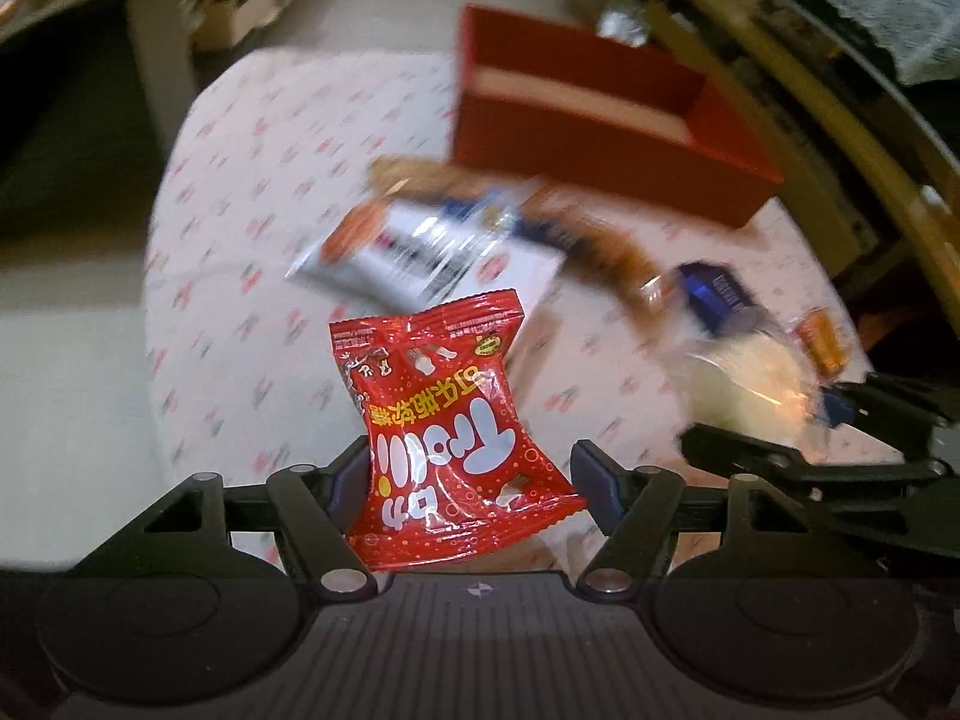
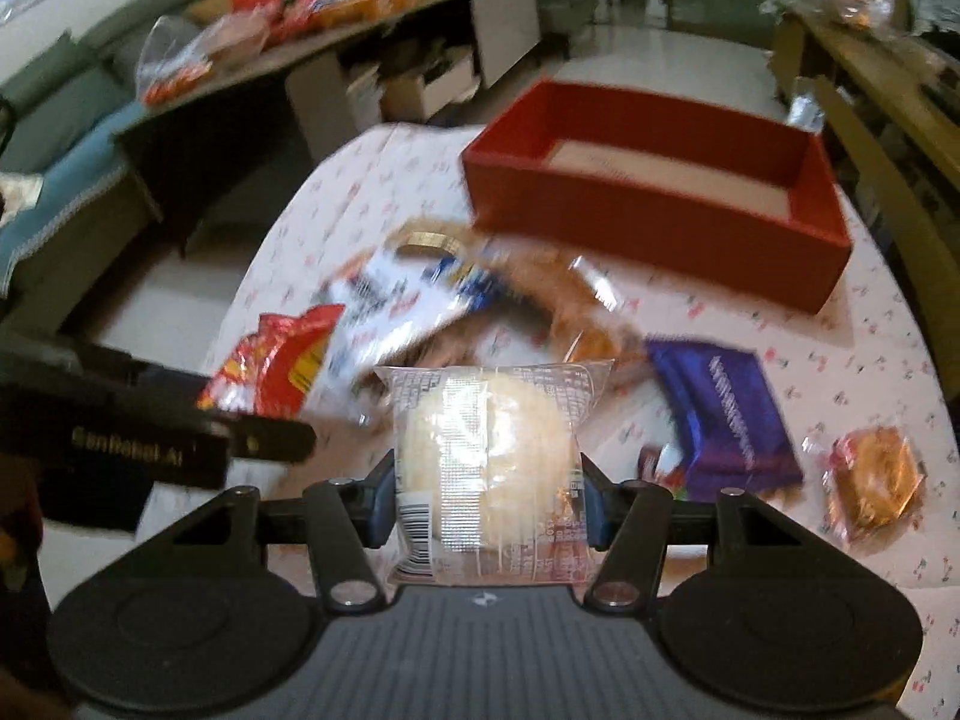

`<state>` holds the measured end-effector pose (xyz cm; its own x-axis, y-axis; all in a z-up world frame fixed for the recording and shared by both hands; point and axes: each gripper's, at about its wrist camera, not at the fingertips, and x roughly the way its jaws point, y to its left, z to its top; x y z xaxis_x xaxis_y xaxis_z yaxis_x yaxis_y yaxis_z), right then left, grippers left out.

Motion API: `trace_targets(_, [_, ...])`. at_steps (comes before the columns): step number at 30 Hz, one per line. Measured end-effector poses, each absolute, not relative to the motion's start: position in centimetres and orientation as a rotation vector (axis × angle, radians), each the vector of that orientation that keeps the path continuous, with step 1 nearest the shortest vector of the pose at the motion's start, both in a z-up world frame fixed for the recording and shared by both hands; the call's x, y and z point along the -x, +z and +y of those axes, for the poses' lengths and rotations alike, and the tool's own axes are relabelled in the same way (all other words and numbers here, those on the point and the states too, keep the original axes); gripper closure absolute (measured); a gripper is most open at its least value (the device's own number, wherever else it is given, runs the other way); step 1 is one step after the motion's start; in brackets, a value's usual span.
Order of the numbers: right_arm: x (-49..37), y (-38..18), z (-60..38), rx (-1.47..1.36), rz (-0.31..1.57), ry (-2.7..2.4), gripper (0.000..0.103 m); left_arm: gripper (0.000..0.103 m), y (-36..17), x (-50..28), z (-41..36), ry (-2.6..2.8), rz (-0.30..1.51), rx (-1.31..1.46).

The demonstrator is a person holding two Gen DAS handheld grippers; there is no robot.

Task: Organize snacks
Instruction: 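Carry both packets over the red box and open both grippers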

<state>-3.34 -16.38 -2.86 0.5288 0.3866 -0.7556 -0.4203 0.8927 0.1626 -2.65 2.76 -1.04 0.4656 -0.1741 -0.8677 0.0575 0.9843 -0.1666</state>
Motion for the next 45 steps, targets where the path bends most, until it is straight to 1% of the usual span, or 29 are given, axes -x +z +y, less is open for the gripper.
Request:
trace_targets(5, [-0.4,-1.4,-17.2,-0.018,0.853,0.412,0.035,0.028,0.6,-0.7,1.3,-0.181,1.015,0.106])
trace_targets(15, [-9.8,0.8,-19.2,-0.095,0.784,0.294,0.035,0.028,2.8,-10.2,-1.2,-0.198,0.928,0.095])
trace_targets(23, [-17.4,-0.8,-20.1,-0.098,0.800,0.239,0.035,0.028,1.0,-16.7,-2.6,-0.166,0.933,0.084])
trace_targets(29, [-20.9,-2.8,-20.7,-0.089,0.805,0.234,0.035,0.028,-0.6,-20.1,-3.3,-0.147,0.935,0.061])
trace_targets(37, [-23.6,-6.3,-20.4,-0.060,0.844,0.241,0.036,0.028,-3.7,-22.4,-3.6,-0.115,0.990,0.024])
trace_targets(43, [-23.9,-6.9,-20.3,-0.028,0.852,0.231,0.035,0.027,-4.0,-22.1,-4.6,-0.101,0.969,-0.046])
trace_targets(44, [-23.8,-6.8,-20.3,-0.020,0.853,0.230,0.034,0.028,-4.0,-22.1,-4.6,-0.104,0.971,-0.047])
trace_targets(45, [-23.8,-6.8,-20.1,-0.010,0.851,0.229,0.034,0.031,-4.1,-22.1,-4.7,-0.110,0.977,-0.042])
